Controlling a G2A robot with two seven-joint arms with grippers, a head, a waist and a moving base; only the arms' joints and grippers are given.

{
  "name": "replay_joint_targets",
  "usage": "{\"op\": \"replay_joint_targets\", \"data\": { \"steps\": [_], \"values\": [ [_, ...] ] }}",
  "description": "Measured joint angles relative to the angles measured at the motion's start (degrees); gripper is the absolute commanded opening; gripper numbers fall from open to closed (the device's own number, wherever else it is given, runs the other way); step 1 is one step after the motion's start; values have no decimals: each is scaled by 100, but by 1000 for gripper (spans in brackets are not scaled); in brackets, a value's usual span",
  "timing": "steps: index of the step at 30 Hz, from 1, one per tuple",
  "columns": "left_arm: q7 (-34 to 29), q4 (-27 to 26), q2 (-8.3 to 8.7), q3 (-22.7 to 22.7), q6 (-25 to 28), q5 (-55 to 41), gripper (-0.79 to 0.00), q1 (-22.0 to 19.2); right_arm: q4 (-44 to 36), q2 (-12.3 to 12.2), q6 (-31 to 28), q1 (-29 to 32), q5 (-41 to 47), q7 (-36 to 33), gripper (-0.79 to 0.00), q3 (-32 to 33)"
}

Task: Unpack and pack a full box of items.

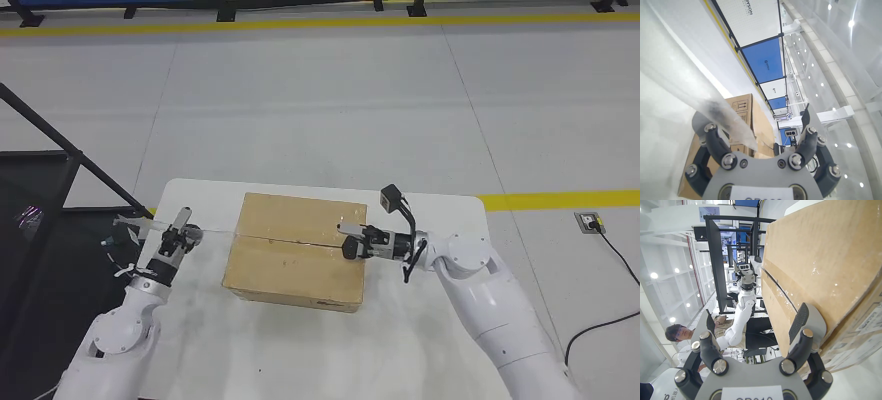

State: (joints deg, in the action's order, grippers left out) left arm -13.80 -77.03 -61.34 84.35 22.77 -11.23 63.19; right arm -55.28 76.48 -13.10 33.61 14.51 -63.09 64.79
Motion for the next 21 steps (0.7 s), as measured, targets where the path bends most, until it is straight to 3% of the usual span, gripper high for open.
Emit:
{"op": "replay_joint_targets", "data": {
  "steps": [5, 21],
  "values": [
    [-4, -587, 23, 144, -148, 317, 0, 217, 11, -16, -45, 7, 35, -25, 0, 1],
    [-47, -1531, -10, 89, -361, 884, 0, 416, -143, -126, -168, 199, 141, -72, 0, 166]
  ]
}}
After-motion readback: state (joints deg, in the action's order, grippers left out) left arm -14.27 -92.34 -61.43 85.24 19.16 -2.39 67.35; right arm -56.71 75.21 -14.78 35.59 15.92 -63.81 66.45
